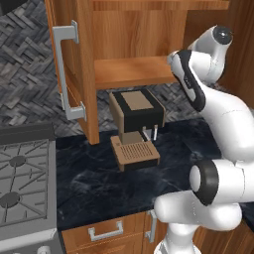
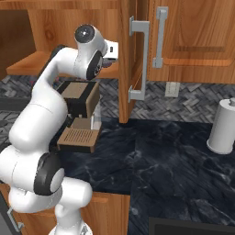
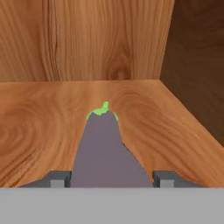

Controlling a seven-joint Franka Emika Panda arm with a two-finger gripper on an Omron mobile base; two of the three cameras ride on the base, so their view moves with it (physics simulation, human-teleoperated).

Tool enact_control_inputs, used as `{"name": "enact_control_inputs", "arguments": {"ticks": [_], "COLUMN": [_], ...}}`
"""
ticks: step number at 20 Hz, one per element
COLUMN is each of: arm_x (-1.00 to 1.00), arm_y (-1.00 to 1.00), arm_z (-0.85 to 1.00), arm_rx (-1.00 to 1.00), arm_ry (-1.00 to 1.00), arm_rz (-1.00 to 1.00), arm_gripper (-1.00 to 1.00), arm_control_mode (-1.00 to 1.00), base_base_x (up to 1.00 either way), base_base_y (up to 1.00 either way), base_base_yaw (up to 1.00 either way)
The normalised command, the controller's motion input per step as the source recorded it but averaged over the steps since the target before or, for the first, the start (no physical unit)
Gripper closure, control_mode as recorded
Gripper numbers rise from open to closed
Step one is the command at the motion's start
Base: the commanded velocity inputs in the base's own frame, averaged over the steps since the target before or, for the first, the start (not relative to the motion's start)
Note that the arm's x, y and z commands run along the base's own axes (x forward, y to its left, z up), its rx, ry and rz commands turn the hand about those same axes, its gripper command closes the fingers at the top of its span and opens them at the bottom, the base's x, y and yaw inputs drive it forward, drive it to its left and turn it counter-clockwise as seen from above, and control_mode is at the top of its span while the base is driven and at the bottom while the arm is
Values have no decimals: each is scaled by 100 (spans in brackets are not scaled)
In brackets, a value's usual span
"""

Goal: Pick the eggplants from the cabinet and place them in one bowl. Pick the potato from the sink and place it in the other bowl.

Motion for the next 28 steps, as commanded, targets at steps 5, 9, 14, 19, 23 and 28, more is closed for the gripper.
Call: {"name": "enact_control_inputs", "arguments": {"ticks": [5, 9, 14, 19, 23, 28], "arm_x": [-61, -60, -34, -53, -54, -73], "arm_y": [-4, -3, 0, 0, 0, 13], "arm_z": [42, 37, 0, -1, -7, -50], "arm_rx": [0, 0, 0, 0, 0, 0], "arm_ry": [4, 4, 10, 19, 15, 0], "arm_rz": [0, 0, -2, 0, 0, 0], "arm_gripper": [100, 100, 100, 100, 100, 100], "arm_control_mode": [-100, -100, -100, -100, -100, -100], "base_base_x": [0, 0, 0, 0, 0, 0], "base_base_y": [0, 0, 0, 0, 0, 0], "base_base_yaw": [0, 0, 0, 0, 0, 0]}}
